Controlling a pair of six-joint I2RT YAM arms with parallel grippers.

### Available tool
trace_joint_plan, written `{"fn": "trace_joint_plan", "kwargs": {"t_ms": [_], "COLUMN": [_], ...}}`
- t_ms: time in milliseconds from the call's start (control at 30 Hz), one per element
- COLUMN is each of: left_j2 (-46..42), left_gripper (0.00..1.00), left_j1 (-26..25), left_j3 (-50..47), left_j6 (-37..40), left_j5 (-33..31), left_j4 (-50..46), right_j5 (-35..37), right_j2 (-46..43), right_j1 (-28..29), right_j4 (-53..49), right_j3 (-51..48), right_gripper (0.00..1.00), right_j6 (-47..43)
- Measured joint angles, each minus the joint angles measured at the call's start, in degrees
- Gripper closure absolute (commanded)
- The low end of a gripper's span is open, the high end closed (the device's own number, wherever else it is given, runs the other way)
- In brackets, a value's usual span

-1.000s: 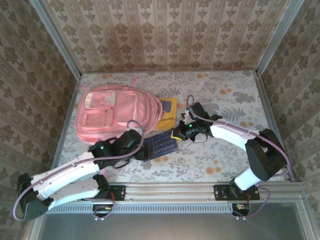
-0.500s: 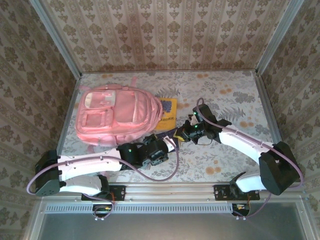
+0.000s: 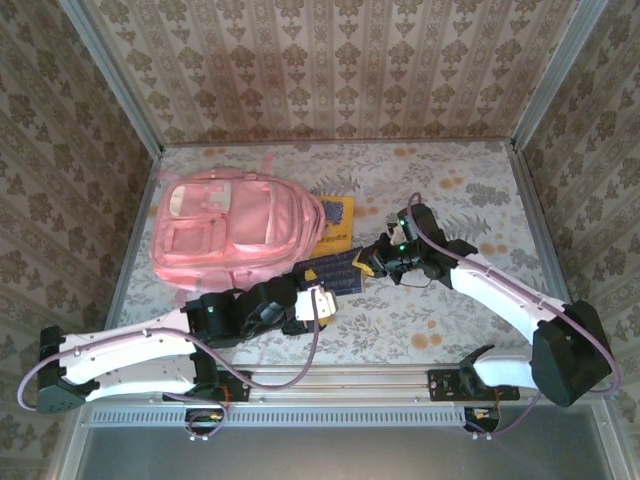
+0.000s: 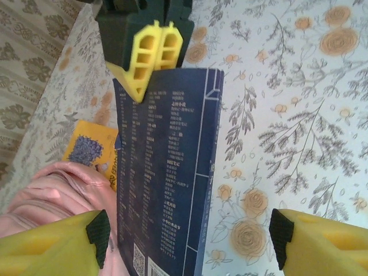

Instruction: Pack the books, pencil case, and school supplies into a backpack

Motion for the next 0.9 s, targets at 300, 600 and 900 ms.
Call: {"fn": "trace_joint_plan", "kwargs": {"t_ms": [300, 600, 900], "left_j2": [3.67, 7.26, 7.26], "left_gripper": [0.22, 0.39, 0.81], "left_j1": [0.0, 0.02, 0.02], "left_j3": [0.72, 0.79, 0.74], "left_j6": [7.54, 12.52, 16.87], "left_j5": [-2.45, -11.5, -16.76], "left_j4": [-0.96, 2.47, 6.25], "right_j5": [0.2, 0.28, 0.57], "right_j2": [-3.93, -6.19, -8.04], "right_j1": [0.0, 0.0, 0.0], "right_j4": [-0.02, 0.28, 2.1], "right_j3": [0.0, 0.0, -0.02], "right_gripper": [1.0, 1.0, 1.0], "right_j6": [3.1, 5.73, 7.76]}}
